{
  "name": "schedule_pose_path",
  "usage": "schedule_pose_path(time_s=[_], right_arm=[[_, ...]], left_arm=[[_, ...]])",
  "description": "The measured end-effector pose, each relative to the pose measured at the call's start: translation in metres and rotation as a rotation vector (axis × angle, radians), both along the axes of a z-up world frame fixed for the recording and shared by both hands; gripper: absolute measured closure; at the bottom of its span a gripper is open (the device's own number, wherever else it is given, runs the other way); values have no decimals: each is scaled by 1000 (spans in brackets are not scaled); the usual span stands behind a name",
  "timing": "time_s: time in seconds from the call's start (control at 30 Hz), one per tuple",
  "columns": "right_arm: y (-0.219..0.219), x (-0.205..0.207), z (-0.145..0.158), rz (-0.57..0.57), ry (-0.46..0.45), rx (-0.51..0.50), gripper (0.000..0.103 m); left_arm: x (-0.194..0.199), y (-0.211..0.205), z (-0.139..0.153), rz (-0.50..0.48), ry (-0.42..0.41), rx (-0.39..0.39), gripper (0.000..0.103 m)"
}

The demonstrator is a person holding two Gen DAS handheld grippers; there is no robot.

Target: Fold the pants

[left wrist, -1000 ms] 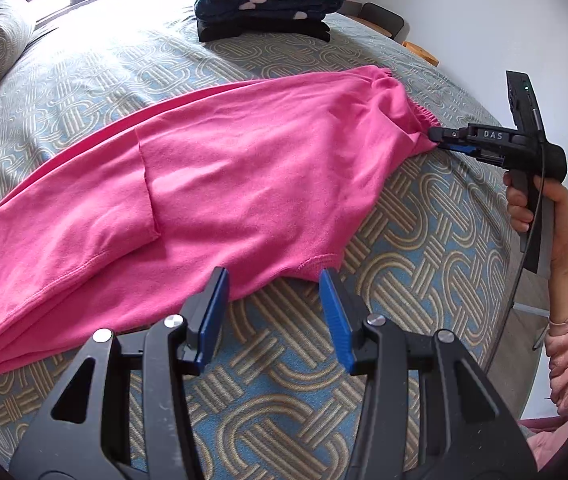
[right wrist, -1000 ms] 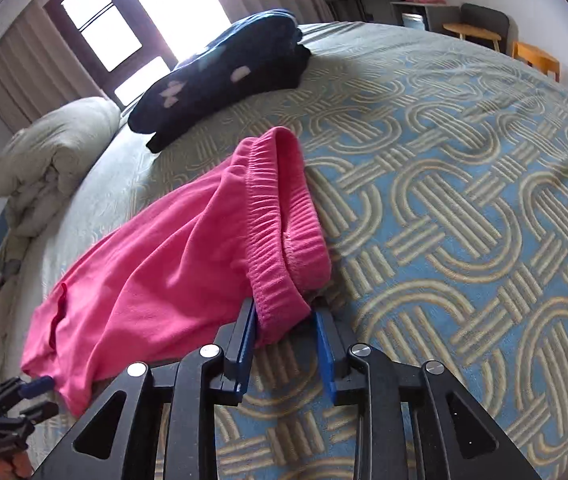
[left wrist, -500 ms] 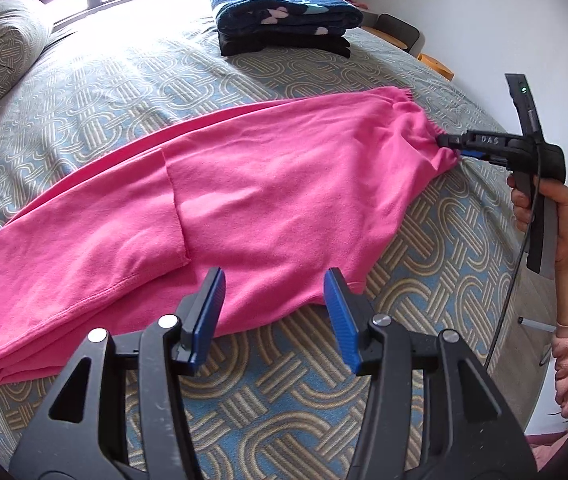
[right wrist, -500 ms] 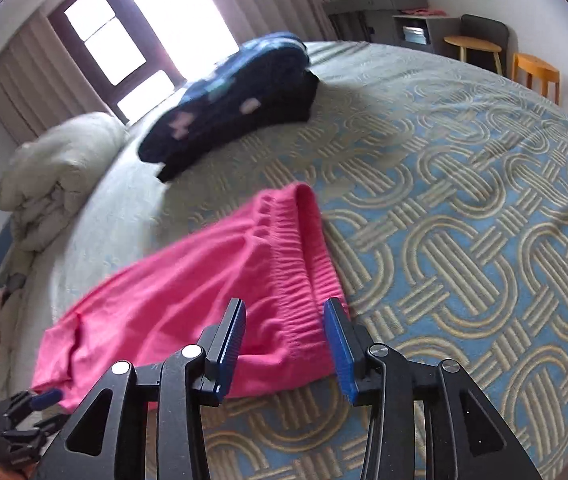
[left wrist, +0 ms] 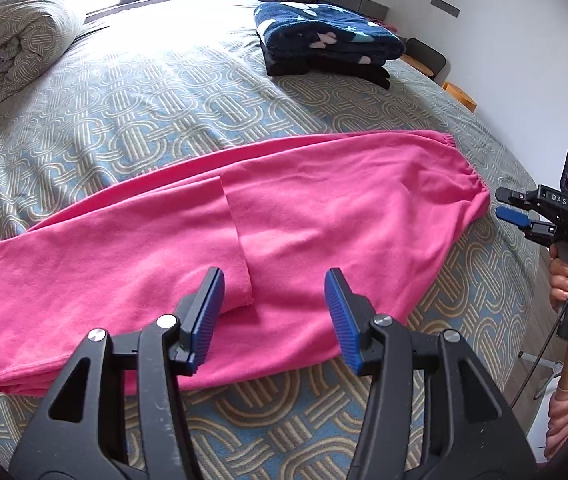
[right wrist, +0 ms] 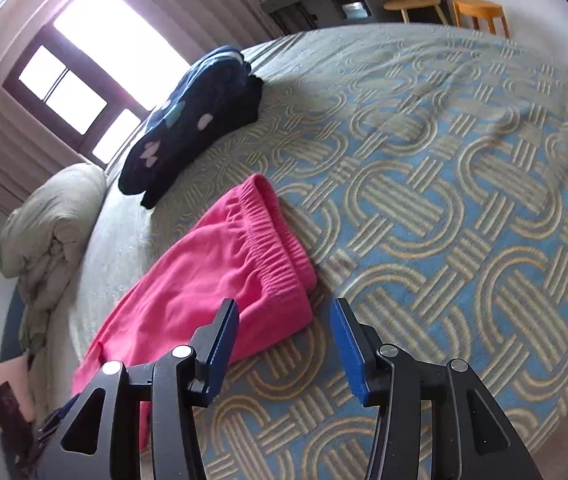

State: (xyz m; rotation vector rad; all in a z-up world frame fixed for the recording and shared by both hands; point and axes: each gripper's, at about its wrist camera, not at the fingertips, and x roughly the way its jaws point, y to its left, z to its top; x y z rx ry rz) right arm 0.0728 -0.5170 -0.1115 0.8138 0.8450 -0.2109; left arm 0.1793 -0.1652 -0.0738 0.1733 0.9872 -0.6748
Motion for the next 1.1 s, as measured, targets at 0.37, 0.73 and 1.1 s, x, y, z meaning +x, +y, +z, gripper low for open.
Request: schedule_pose_path(time_s=[0.37,0.73,1.1], right_arm=[[2,34,-36,-16,-122,287,27],[5,45,-36,-120,-54,190,88],[70,67,50,50,-158,-226,92]], left_arm=[[33,-5,-12,53,91,-88,49],[53,-19,-41,69,252,-193,49],[44,-10,-25,28,225,-246,40]])
